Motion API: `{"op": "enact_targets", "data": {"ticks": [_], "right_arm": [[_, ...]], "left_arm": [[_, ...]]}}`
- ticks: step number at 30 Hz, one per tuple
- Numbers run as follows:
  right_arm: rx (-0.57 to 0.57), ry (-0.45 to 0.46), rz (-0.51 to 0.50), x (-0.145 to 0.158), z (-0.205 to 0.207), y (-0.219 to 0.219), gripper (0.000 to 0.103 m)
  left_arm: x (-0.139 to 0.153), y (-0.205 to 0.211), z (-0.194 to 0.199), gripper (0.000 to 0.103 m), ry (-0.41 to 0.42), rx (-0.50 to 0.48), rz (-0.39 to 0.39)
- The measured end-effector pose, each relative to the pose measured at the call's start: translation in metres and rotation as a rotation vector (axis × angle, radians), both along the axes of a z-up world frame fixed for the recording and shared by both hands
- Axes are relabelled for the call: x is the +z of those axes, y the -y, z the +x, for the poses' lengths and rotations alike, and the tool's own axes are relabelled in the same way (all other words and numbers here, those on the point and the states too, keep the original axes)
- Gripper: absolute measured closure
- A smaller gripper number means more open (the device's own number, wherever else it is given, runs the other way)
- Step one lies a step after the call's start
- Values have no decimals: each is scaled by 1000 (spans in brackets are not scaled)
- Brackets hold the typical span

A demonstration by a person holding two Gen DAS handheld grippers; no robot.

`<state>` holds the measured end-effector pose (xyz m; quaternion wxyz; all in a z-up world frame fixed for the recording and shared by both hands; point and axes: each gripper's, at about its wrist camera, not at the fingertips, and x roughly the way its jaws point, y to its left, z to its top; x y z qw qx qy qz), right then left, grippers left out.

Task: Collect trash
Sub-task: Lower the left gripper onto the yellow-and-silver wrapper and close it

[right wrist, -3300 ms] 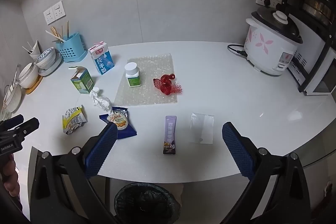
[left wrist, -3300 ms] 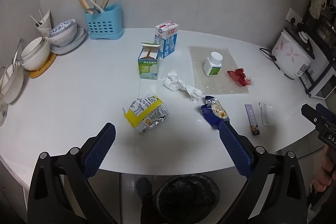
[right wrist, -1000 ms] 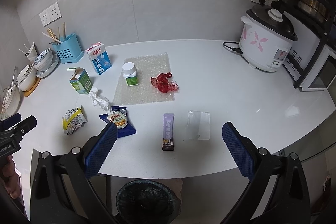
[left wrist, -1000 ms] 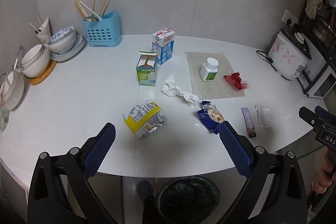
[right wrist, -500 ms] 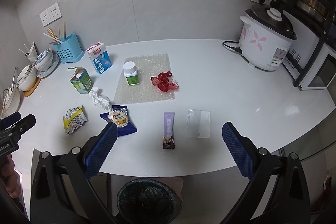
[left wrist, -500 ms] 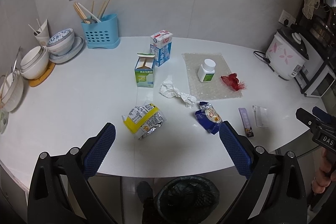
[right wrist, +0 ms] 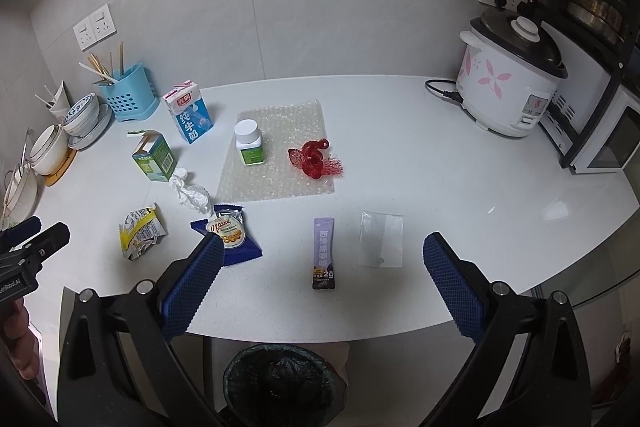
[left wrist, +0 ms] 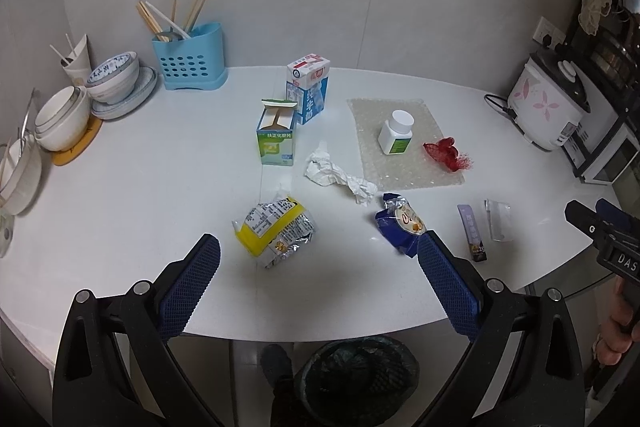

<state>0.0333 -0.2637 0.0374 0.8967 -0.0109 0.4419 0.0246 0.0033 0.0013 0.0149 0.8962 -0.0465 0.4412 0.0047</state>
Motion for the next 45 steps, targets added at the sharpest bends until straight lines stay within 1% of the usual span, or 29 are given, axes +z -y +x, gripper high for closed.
{"op": "enact_targets", "data": {"ticks": [6, 10, 13, 19, 22, 27, 36, 41, 43, 45], "right_arm": [[8, -17, -6, -9, 11, -5, 7], [22, -47, -12, -24, 22, -10, 11], [30, -91, -15, -42, 32, -12, 15], [27, -198, -27, -82, 54, -18, 24], [22, -238, -35, -97, 62, -21, 28], [11, -307, -38, -116, 76, -24, 35], [-28, -411, -50, -143, 101, -25, 51], [-45, -453, -51, -153, 111, -25, 61], [-46, -465, -52, -156, 113, -25, 64], [-51, -472, -51, -158, 114, -25, 66]], "left_arm": [[-8, -6, 13, 6, -15, 3, 10], [-25, -18, 28, 6, -43, 15, 18], [-41, -26, 40, 7, -66, 10, 32], [-80, -42, 63, 7, -133, -8, 35], [-99, -47, 75, 7, -173, -11, 31], [-121, -50, 96, 7, -194, -45, 41], [-146, -47, 123, 10, -229, -127, 62], [-156, -42, 130, 16, -248, -170, 76], [-160, -41, 131, 22, -262, -180, 73], [-163, -40, 131, 22, -266, -189, 81]]}}
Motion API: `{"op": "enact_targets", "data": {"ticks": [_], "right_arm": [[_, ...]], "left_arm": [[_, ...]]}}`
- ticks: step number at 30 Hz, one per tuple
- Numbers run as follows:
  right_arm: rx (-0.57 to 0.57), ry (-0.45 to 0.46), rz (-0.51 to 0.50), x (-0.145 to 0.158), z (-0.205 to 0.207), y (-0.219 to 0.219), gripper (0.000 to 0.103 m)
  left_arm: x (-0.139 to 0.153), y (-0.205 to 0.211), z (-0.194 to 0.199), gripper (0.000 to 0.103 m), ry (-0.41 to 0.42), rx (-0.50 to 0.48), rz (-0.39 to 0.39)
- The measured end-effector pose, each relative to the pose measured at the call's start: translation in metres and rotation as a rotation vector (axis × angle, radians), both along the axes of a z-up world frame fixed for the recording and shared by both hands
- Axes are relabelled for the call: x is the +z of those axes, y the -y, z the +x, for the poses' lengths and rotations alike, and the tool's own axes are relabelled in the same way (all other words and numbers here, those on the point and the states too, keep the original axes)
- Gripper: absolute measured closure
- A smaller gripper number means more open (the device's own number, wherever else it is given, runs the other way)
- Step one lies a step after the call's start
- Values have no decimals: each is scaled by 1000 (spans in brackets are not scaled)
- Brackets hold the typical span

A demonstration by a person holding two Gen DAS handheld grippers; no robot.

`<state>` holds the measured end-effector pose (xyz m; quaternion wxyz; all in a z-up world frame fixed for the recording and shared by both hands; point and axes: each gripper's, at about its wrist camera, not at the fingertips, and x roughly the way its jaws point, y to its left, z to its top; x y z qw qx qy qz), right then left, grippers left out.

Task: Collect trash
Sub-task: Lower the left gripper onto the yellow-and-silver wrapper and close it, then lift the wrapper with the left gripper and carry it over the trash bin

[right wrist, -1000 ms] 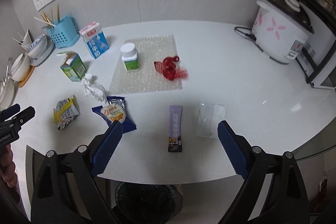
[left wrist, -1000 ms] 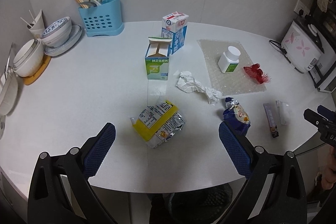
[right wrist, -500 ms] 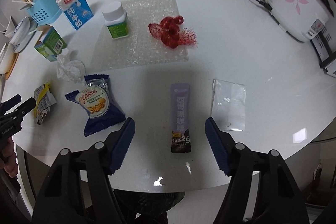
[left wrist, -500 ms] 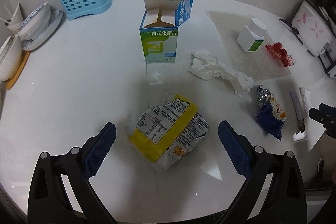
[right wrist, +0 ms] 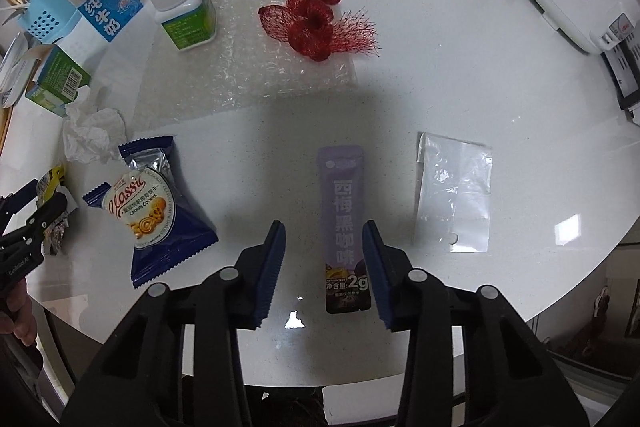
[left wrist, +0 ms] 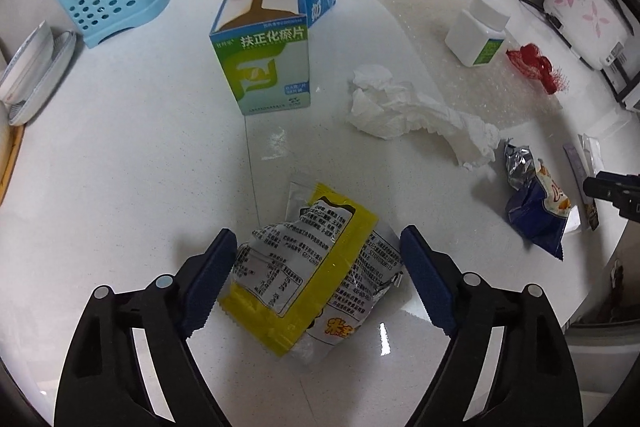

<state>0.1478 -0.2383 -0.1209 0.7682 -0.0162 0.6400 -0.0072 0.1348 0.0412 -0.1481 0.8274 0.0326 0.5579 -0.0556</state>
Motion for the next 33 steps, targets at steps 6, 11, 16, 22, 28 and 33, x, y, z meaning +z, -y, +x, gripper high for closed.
{"op": "enact_targets", "data": {"ticks": [6, 11, 16, 22, 28, 33], "right_arm": [[-11, -31, -5, -10, 4, 1, 82], [-23, -56, -1, -17, 5, 5, 103], [-13, -50, 8, -17, 6, 6, 103], [-18, -32, 16, -12, -1, 5, 103], [-17, -1, 25, -1, -12, 5, 103], [-5, 31, 30, 18, -21, 1, 103]], "left_arm": [[-3, 5, -1, 46, -29, -13, 14], [-5, 7, -4, 61, -57, -2, 3], [0, 8, -7, 75, -51, 14, 8], [4, 8, -10, 77, -51, 40, 2], [19, 6, -21, 77, -28, 54, -11], [33, 6, -28, 78, -1, 73, -12]]}}
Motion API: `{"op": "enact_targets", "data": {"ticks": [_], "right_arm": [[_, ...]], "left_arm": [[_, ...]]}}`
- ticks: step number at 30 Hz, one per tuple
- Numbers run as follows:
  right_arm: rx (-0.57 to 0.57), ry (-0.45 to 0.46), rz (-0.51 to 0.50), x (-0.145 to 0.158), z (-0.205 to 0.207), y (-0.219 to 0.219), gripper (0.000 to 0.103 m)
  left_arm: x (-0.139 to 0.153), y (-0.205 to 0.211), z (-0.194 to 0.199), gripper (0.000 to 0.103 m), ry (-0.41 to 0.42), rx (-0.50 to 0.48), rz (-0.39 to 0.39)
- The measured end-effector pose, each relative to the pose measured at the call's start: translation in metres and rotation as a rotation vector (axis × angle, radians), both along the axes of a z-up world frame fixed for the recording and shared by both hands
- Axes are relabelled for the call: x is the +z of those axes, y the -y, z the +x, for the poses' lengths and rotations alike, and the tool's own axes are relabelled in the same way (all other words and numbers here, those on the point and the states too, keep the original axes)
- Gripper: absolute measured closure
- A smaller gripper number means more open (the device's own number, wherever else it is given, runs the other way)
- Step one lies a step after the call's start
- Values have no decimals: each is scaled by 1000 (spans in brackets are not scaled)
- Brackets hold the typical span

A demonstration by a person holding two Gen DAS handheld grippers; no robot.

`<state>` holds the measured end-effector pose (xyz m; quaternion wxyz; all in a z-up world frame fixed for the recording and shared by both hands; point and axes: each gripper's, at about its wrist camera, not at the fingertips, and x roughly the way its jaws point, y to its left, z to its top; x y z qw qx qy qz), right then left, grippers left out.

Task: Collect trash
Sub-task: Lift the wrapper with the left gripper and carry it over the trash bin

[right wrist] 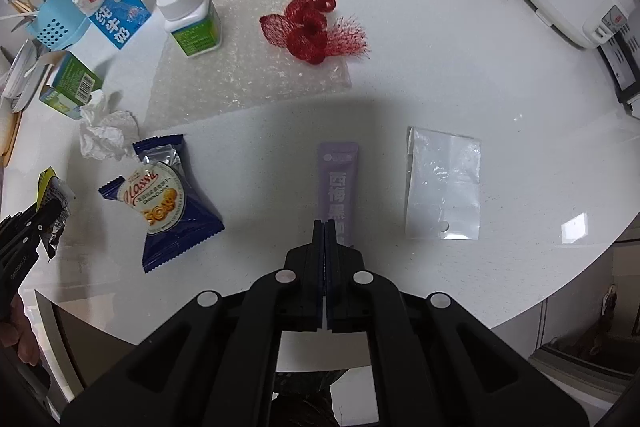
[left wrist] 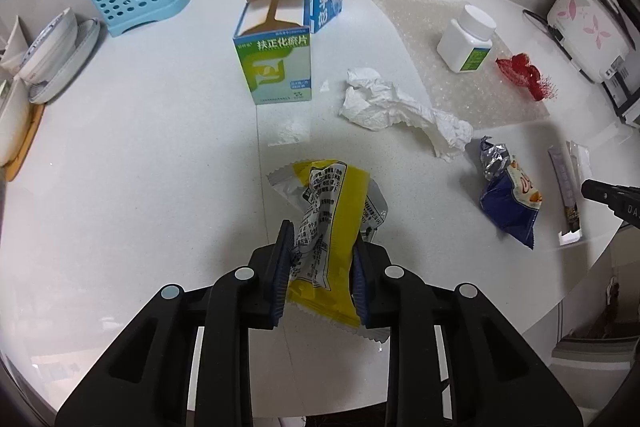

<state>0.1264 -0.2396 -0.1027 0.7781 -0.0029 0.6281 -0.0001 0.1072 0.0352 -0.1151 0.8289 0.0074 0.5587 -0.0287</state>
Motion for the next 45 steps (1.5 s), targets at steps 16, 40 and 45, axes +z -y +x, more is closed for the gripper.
{"op": "enact_targets", "data": {"ticks": [16, 40, 45], "right_arm": [[36, 102, 22, 34, -26, 9, 103], [120, 230, 58, 74, -100, 6, 103], [137, 254, 69, 79, -118, 5, 103]], "left_arm": [[44, 7, -37, 79, 74, 57, -25], [70, 31, -116, 80, 138, 100, -55], [72, 37, -134, 80, 148, 97, -65]]}}
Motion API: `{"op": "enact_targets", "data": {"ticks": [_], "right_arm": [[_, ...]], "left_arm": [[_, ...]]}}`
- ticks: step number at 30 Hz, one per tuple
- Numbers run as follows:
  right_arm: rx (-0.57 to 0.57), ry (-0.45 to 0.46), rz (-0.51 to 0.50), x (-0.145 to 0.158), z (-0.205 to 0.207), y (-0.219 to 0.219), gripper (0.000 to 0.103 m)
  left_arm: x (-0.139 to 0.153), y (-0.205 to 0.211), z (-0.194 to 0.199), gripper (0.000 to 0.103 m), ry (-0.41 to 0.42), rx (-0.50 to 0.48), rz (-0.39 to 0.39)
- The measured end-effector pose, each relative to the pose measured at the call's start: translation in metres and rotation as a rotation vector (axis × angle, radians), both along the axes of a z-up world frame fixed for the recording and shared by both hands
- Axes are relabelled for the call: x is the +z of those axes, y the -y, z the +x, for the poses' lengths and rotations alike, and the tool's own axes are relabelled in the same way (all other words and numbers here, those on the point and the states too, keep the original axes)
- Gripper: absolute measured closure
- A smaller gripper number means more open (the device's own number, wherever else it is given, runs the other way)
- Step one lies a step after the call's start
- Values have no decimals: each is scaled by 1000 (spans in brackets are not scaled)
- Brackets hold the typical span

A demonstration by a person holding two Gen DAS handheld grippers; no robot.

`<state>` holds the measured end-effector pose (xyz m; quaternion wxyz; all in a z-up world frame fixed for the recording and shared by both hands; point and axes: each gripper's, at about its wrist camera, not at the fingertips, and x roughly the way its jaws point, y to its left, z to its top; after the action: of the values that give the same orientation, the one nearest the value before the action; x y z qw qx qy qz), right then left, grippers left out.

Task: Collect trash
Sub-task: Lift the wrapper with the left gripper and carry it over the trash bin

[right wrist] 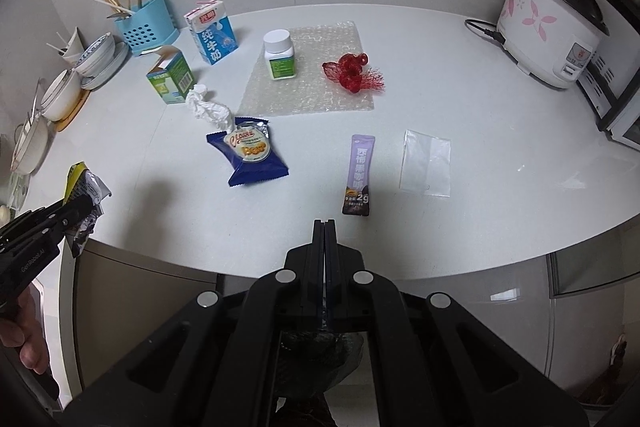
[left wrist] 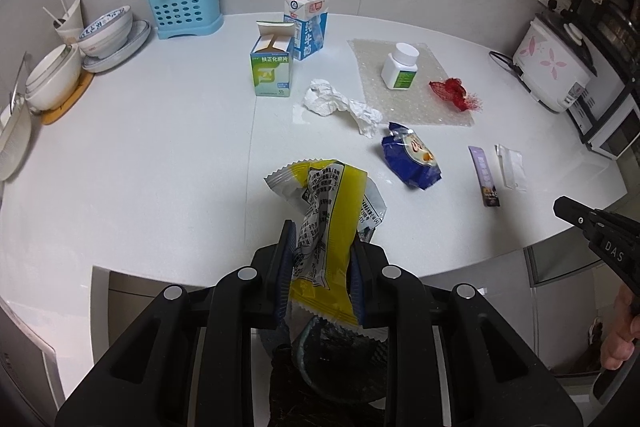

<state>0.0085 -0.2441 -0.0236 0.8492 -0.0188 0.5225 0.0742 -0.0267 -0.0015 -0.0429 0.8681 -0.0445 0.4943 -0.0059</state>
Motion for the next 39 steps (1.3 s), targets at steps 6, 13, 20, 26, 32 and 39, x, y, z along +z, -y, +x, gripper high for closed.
{"op": "enact_targets", "data": {"ticks": [6, 13, 20, 26, 32, 39], "right_arm": [[15, 12, 17, 3, -22, 0, 103], [34, 31, 25, 6, -45, -1, 103], [54, 32, 25, -1, -65, -2, 103], [91, 22, 12, -17, -84, -7, 103], [117, 5, 17, -38, -103, -12, 103], [144, -23, 24, -65, -117, -15, 103]], "left_arm": [[-1, 8, -22, 80, -2, -13, -8], [-5, 13, -45, 80, -7, -19, -17], [-12, 16, -63, 80, -14, -25, -23], [-26, 23, -80, 80, -26, -38, -28], [-46, 33, -95, 80, -39, -60, -38], [-75, 36, -105, 80, -52, -67, -49]]}}
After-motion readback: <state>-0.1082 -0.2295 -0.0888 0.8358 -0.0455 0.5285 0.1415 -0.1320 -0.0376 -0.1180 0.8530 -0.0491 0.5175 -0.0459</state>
